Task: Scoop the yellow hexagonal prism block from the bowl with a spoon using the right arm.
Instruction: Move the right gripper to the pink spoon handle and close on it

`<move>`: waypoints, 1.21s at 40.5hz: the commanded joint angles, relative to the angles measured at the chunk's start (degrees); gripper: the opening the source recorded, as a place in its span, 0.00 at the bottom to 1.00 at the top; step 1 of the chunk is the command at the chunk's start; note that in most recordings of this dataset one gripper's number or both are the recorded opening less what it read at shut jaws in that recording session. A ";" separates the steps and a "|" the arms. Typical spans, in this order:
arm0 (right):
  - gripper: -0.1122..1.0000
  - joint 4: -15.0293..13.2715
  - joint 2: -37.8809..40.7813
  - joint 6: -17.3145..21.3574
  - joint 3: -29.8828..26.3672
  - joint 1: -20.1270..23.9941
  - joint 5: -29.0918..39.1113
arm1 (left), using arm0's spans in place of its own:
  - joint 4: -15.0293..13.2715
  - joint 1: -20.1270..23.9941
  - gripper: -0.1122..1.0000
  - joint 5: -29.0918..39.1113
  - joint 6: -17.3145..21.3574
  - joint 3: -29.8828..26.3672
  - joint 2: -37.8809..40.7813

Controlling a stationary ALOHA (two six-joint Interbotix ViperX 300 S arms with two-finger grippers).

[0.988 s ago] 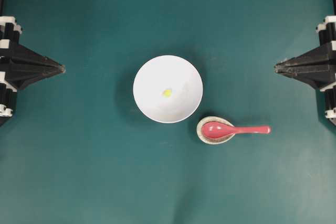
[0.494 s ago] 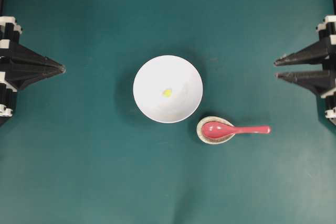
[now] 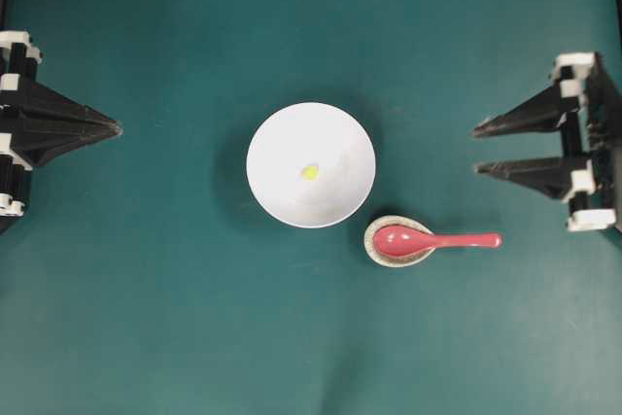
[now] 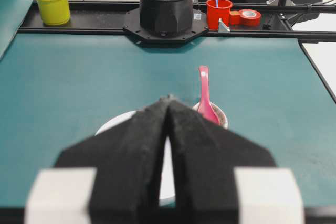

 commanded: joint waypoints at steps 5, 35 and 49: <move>0.56 1.14 7.91 0.09 0.53 3.25 -8.44 | 0.18 0.09 0.09 -0.18 -0.09 -1.41 0.53; 0.56 14.77 29.44 0.00 7.73 15.12 -35.42 | 0.09 0.09 0.09 -0.26 -0.09 -1.41 0.62; 0.56 22.76 40.34 0.00 8.44 20.92 -43.07 | 0.18 0.09 0.09 -0.26 -0.09 -1.32 0.88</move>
